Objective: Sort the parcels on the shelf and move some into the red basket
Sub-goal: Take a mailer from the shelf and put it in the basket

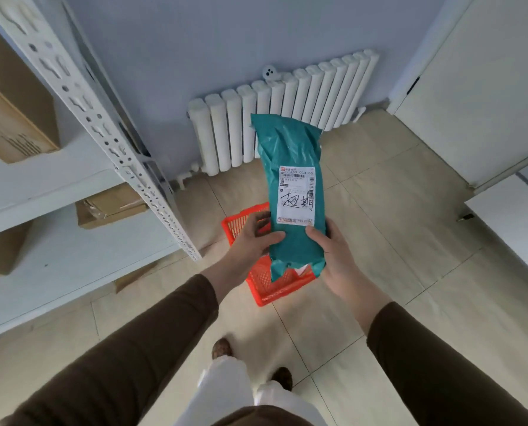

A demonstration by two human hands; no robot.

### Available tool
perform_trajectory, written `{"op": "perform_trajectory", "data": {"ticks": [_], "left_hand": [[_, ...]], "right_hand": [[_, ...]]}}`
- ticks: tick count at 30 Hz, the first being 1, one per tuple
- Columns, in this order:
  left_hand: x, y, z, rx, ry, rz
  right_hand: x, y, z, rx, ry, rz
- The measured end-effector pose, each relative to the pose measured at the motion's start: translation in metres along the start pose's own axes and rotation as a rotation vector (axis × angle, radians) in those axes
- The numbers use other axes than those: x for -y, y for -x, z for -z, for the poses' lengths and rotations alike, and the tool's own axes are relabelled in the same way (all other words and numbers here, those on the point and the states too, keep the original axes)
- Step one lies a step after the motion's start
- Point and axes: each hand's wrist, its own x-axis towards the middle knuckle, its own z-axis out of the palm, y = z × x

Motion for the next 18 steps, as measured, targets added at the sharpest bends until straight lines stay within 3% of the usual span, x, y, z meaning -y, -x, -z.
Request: {"op": "perform_trajectory", "data": {"ticks": [11, 18], "left_hand": [[0.055, -0.126, -0.030, -0.117, 0.081, 0.149], [0.126, -0.217, -0.022, -0.284, 0.269, 0.231]], "right_hand": [[-0.029, -0.138, 0.047, -0.104, 0.005, -0.125], [-0.107, -0.235, 0.068, 0.049, 0.080, -0.252]]}}
